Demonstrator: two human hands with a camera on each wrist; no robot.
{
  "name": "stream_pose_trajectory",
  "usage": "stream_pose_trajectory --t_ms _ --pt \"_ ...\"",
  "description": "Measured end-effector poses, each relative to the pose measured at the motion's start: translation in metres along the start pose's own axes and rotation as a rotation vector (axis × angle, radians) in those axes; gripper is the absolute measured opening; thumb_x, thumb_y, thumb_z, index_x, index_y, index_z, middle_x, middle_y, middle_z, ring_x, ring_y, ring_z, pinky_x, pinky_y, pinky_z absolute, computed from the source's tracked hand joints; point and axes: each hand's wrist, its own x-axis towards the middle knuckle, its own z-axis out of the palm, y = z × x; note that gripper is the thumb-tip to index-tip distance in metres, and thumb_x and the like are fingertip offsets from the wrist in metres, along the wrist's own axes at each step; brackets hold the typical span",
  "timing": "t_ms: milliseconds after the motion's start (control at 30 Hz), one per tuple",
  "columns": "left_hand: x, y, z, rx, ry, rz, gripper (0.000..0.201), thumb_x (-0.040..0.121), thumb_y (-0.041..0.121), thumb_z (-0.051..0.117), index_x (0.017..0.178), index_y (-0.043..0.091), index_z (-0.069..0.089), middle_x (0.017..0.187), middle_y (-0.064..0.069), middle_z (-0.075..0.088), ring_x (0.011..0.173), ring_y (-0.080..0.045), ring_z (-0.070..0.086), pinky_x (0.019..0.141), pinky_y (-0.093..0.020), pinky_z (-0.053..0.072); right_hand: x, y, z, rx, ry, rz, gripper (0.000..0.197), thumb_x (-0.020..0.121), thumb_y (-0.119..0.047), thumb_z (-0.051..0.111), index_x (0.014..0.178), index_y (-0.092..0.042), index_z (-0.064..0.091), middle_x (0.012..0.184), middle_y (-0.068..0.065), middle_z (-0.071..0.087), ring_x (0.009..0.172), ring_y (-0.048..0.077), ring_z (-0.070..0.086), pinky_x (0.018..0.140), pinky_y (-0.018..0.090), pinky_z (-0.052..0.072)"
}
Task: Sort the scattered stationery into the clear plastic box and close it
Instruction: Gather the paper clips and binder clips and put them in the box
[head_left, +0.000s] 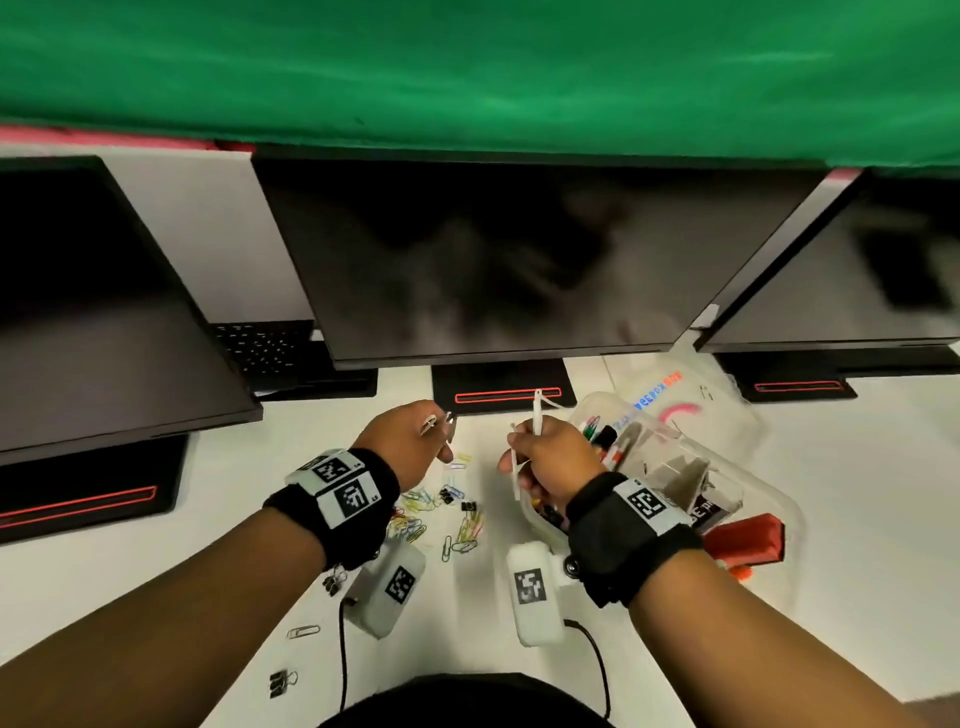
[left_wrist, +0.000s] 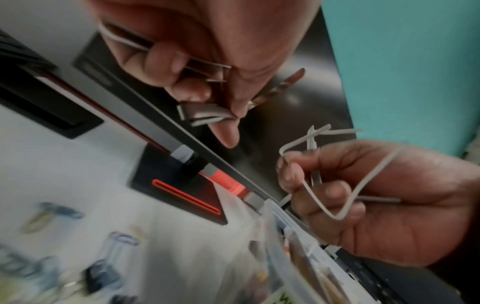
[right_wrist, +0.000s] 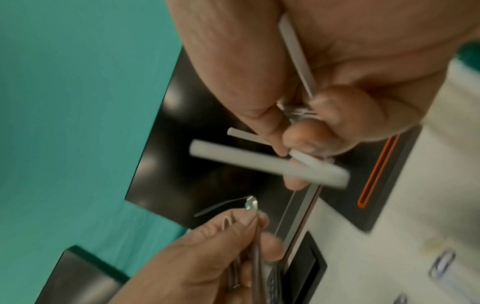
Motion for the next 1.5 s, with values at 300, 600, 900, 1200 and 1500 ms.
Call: stream_pose_trajectory --t_ms 300,600,900,1200,1500 --pt "0.003 0.081 0.061 0.208 -0.153 0.145 0.021 0.095 0.024 0.040 0.100 0.016 0.058 0.097 -0.011 0.066 0.094 -0.030 0.060 0.080 -0.033 0.047 0.005 0.018 -0.131 -0.718 0.148 0.116 0.028 0.094 -0.019 0.050 0.071 -0.007 0.060 0.090 0.020 0.063 0.071 0.025 0.055 0.056 0.023 0.038" --pt "0.015 0.116 0.099 0.464 -0.157 0.224 0.029 0.098 0.034 0.034 0.111 0.020 0.055 0.112 -0.006 0.064 0.102 -0.027 0.058 0.079 -0.028 0.040 0.050 0.056 -0.165 -1.281 0.003 0.197 0.019 0.085 -0.024 0.058 0.098 -0.012 0.065 0.104 0.009 0.070 0.095 0.028 0.067 0.084 0.034 0.054" --pt "0.030 0.124 0.123 0.528 -0.262 0.198 0.033 0.096 0.036 0.043 0.119 0.015 0.055 0.119 -0.009 0.060 0.107 -0.026 0.057 0.080 -0.029 0.040 0.045 0.017 -0.148 -1.369 -0.062 0.146 0.010 0.082 -0.009 0.060 0.073 -0.009 0.056 0.093 0.011 0.067 0.099 0.030 0.066 0.084 0.034 0.054" --pt "0.038 0.148 0.160 0.528 -0.276 0.237 0.033 0.093 0.023 0.051 0.124 0.012 0.053 0.118 -0.011 0.062 0.107 -0.028 0.059 0.091 -0.032 0.046 0.036 0.028 -0.160 -1.470 -0.005 0.059 0.018 0.087 -0.013 0.055 0.101 -0.009 0.064 0.086 0.005 0.061 0.092 0.025 0.066 0.072 0.030 0.051" --pt "0.038 0.150 0.184 0.476 -0.349 0.190 0.037 0.083 0.020 0.062 0.119 0.012 0.054 0.113 -0.010 0.065 0.103 -0.028 0.063 0.086 -0.034 0.052 0.028 0.028 -0.164 -1.502 -0.013 0.005 0.020 0.090 -0.017 0.051 0.104 -0.009 0.063 0.106 0.007 0.067 0.097 0.024 0.065 0.076 0.029 0.049"
